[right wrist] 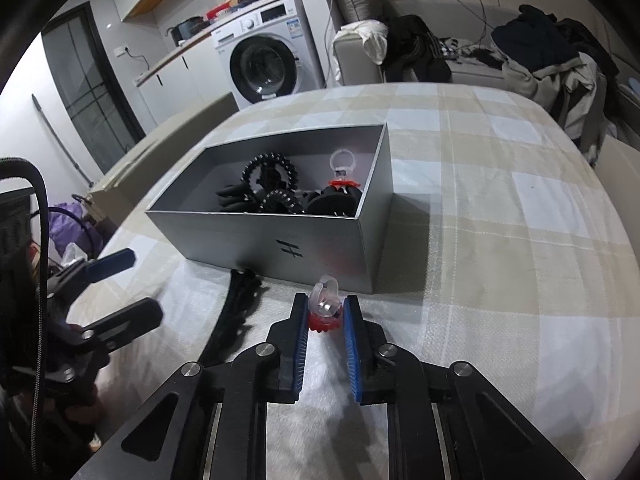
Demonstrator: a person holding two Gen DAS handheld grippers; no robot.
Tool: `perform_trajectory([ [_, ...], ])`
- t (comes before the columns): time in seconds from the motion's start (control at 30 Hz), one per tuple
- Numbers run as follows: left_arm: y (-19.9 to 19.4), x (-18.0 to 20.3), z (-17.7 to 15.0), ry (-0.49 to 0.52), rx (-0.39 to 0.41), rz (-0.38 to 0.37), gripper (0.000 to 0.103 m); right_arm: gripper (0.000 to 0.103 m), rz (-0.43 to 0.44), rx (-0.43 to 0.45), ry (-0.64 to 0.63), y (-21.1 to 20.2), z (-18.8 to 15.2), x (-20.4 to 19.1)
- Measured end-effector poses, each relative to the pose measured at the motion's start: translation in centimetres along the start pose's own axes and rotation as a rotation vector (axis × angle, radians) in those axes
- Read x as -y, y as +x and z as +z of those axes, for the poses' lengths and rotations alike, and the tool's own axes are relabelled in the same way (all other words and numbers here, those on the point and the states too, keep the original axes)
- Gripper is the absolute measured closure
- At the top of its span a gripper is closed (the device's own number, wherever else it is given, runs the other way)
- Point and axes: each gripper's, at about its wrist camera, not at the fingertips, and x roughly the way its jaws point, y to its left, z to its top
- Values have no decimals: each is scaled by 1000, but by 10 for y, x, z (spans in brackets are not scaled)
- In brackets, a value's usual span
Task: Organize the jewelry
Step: 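Grasp the red-capped small bottle on the table with the right tool, then hold the bottle in the right tool while the left tool grasps the long black hair clip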
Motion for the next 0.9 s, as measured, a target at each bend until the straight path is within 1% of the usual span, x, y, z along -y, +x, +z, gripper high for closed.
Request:
perform_trajectory([
  [0.17, 2, 8, 0, 27, -12, -16, 1, 87, 10, 29, 41, -15, -4, 6],
  [0.47, 7, 23, -1, 81, -47, -29, 1, 87, -2, 30, 58, -23, -10, 11],
  [0.63, 7, 28, 0, 95, -48, -48, 1, 87, 0, 33, 56, -25, -11, 10],
  [0.67, 8, 28, 1, 98, -49, -49, 2, 87, -1, 33, 56, -25, -11, 10],
  [0.73, 8, 30, 1, 107, -54, -62, 8, 87, -2, 35, 54, -26, -12, 11],
  [0.8, 10, 32, 1, 111, -62, -70, 17, 87, -2, 37, 54, -26, -12, 11],
  [0.87, 11, 34, 1, 116, -64, -67, 21, 87, -4, 37, 54, -27, -12, 11],
  [0.9, 12, 34, 1, 119, -65, -69, 25, 87, -5, 38, 54, -27, -12, 11],
])
